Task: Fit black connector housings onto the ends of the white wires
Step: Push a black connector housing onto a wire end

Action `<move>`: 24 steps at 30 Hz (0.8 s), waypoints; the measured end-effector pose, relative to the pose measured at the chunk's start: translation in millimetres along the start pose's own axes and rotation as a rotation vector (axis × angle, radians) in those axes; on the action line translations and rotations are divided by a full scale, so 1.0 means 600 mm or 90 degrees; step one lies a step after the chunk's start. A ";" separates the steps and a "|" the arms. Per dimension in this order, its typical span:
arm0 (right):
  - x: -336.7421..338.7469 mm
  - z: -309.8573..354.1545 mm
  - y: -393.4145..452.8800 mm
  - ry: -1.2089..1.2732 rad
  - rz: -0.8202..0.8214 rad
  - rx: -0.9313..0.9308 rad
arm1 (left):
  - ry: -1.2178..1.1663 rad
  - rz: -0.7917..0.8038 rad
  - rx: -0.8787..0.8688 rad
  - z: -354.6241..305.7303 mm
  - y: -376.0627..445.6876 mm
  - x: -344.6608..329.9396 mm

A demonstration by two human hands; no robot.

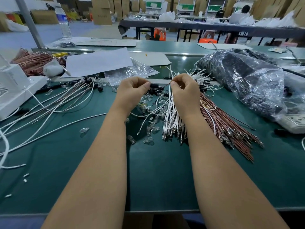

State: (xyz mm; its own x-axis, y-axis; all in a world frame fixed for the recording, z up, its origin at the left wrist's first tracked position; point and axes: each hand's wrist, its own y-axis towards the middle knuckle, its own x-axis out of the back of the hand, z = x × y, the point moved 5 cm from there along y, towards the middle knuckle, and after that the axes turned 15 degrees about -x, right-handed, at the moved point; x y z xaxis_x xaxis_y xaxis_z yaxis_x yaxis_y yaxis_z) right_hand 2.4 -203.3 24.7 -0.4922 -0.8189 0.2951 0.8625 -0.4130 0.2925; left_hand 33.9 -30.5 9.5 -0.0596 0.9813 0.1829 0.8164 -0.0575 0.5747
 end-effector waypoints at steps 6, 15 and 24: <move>-0.004 0.002 -0.002 -0.023 0.007 0.009 | 0.014 -0.002 0.017 0.003 -0.001 0.001; 0.000 -0.012 0.006 -0.012 -0.023 -0.069 | -0.061 -0.014 0.029 -0.006 -0.003 0.000; 0.000 -0.004 -0.002 -0.103 -0.027 -0.075 | -0.070 -0.029 0.007 -0.005 -0.002 0.002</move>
State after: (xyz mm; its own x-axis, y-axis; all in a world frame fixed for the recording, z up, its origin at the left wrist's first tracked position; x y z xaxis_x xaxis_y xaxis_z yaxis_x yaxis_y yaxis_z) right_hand 1.6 -203.9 22.4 -0.5333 -0.7287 0.4296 0.8434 -0.4975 0.2031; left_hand 31.2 -30.0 11.4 -0.0346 0.9971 0.0679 0.8207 -0.0104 0.5712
